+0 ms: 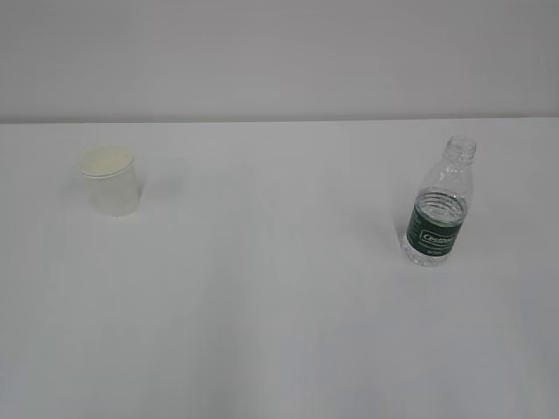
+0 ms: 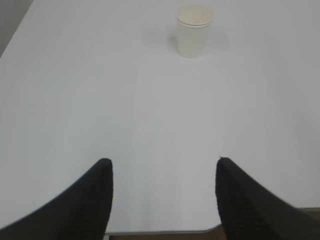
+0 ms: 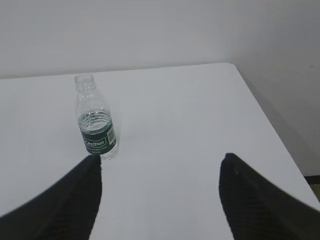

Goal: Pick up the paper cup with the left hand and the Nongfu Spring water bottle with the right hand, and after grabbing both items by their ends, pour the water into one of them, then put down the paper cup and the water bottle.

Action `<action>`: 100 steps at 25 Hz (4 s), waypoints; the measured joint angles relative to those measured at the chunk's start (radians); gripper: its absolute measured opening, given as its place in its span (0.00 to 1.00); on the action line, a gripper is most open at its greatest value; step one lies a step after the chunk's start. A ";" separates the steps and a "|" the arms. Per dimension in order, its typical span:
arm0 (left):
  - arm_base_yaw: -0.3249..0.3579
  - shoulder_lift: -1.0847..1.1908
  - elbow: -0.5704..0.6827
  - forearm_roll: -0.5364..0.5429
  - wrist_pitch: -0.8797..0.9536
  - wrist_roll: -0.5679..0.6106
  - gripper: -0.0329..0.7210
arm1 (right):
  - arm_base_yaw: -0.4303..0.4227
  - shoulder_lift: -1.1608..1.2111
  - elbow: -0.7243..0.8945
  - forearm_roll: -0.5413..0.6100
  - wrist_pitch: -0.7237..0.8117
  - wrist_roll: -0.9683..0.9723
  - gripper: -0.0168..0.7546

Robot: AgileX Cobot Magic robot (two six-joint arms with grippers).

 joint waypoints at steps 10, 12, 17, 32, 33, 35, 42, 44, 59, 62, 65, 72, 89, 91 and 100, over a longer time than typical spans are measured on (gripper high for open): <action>0.000 0.046 -0.023 -0.089 -0.403 0.000 0.65 | 0.000 0.000 0.000 0.153 -0.156 0.038 0.74; 0.000 0.114 -0.023 -0.089 -0.433 0.000 0.65 | 0.000 0.000 0.000 0.158 -0.201 0.031 0.74; -0.005 0.277 -0.022 -0.117 -0.514 0.000 0.65 | 0.000 0.067 0.000 0.156 -0.324 0.000 0.74; -0.160 0.632 -0.022 -0.128 -0.856 0.039 0.84 | 0.000 0.545 0.010 0.161 -0.825 -0.010 0.74; -0.187 0.667 -0.022 -0.128 -0.896 0.039 0.84 | 0.000 0.571 0.010 0.161 -0.840 -0.010 0.74; -0.227 0.733 -0.022 -0.128 -0.983 0.039 0.84 | 0.000 0.620 0.010 0.155 -0.892 -0.011 0.74; -0.326 0.999 -0.022 -0.133 -1.245 0.039 0.82 | 0.000 0.765 0.010 0.151 -1.085 -0.007 0.74; -0.343 1.061 -0.022 -0.119 -1.314 0.039 0.81 | 0.000 0.796 0.014 0.151 -1.098 -0.005 0.74; -0.352 1.345 0.098 -0.072 -1.788 0.033 0.78 | 0.000 1.044 0.273 0.071 -1.549 0.115 0.74; -0.352 1.369 0.130 -0.015 -1.860 0.033 0.78 | 0.000 1.127 0.296 0.025 -1.664 0.124 0.74; -0.354 1.401 0.174 0.004 -1.961 0.031 0.78 | 0.000 1.221 0.320 -0.010 -1.796 0.125 0.74; -0.356 1.525 0.250 0.021 -2.212 0.013 0.77 | 0.000 1.499 0.369 -0.018 -2.046 0.087 0.74; -0.356 1.775 0.251 0.131 -2.249 0.000 0.75 | 0.000 1.801 0.286 -0.026 -2.066 -0.006 0.74; -0.356 1.775 0.251 0.131 -2.250 0.000 0.74 | 0.000 1.827 0.272 -0.026 -2.066 -0.006 0.76; -0.356 1.775 0.251 0.135 -2.251 0.000 0.74 | 0.000 1.952 0.195 -0.063 -2.068 -0.006 0.90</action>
